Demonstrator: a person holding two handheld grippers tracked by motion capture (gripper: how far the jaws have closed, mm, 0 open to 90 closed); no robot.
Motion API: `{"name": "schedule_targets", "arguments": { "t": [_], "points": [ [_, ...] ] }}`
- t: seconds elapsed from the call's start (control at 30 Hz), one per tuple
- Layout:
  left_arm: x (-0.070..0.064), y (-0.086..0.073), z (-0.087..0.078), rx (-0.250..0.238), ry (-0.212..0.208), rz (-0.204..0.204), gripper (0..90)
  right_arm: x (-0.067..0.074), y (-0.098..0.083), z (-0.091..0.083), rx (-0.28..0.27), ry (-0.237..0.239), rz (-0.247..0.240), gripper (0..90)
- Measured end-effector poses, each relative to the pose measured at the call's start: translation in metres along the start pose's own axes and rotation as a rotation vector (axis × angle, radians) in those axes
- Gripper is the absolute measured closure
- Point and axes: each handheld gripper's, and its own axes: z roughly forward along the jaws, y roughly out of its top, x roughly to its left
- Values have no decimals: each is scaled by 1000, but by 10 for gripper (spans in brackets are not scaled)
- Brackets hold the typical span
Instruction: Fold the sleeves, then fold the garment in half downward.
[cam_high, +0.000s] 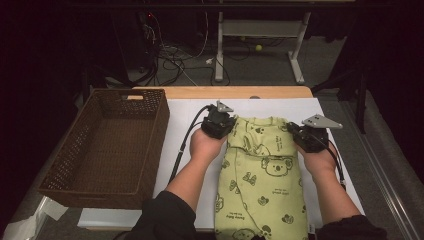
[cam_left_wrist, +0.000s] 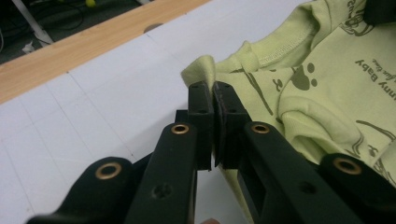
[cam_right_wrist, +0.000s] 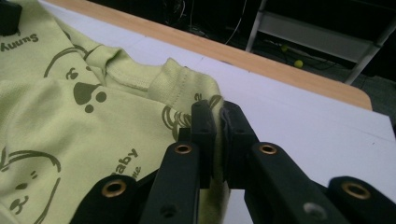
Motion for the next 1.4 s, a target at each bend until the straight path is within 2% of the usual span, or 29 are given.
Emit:
{"name": "schedule_targets", "arguments": {
  "t": [0.27, 0.47, 0.7, 0.93, 1.17, 1.23, 1.4],
  "points": [
    [3, -18, 11, 30, -15, -20, 832, 3, -17, 10, 32, 6, 8, 867],
    [3, -30, 13, 35, -27, -32, 831, 7, -24, 12, 39, 10, 2, 867],
    [2, -39, 6, 9, -54, -31, 831, 10, -25, 4, 27, 13, -10, 867],
    [-2, -46, -6, -43, -96, -26, 831, 14, -26, -10, 6, 19, -33, 867],
    [-10, -53, -23, -81, -141, 5, 832, 19, -32, -30, -21, 34, -55, 867],
    [-13, -56, -27, -90, -158, 16, 831, 21, -35, -36, -37, 46, -48, 867],
    [-24, -70, -39, -92, -200, 74, 832, 27, -46, -54, -64, 71, -68, 866]
  ]
}}
